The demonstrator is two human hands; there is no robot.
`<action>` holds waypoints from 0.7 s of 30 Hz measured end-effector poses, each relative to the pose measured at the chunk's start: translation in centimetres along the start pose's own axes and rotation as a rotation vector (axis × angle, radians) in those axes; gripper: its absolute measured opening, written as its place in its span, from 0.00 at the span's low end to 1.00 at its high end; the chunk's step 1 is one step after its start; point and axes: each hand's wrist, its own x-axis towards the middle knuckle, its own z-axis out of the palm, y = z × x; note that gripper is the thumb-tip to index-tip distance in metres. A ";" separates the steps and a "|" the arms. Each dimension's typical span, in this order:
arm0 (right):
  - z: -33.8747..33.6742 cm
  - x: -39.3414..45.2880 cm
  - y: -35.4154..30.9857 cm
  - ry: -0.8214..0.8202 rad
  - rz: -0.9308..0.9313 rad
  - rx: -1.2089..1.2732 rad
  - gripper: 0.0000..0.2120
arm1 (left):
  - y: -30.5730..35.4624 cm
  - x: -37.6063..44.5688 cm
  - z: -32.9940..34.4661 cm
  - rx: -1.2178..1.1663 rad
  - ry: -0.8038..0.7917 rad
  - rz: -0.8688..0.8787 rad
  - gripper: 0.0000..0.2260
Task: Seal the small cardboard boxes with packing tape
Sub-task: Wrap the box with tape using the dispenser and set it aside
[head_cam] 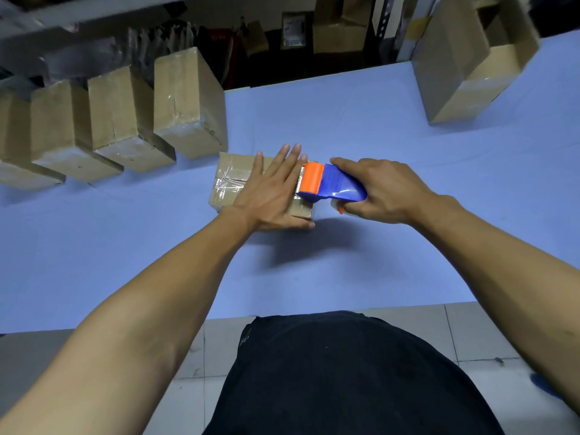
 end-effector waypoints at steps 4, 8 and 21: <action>0.8 -0.7 -0.2 -0.008 0.036 0.066 0.37 | -0.3 -0.4 0.5 -0.027 0.012 -0.007 0.54; 1.1 -3.7 1.8 -0.063 0.148 0.095 0.35 | -0.5 -0.4 0.5 -0.014 0.016 -0.001 0.54; 0.4 -1.9 -0.1 -0.133 0.119 -0.150 0.36 | 2.8 1.7 -0.6 -0.243 0.125 -0.285 0.28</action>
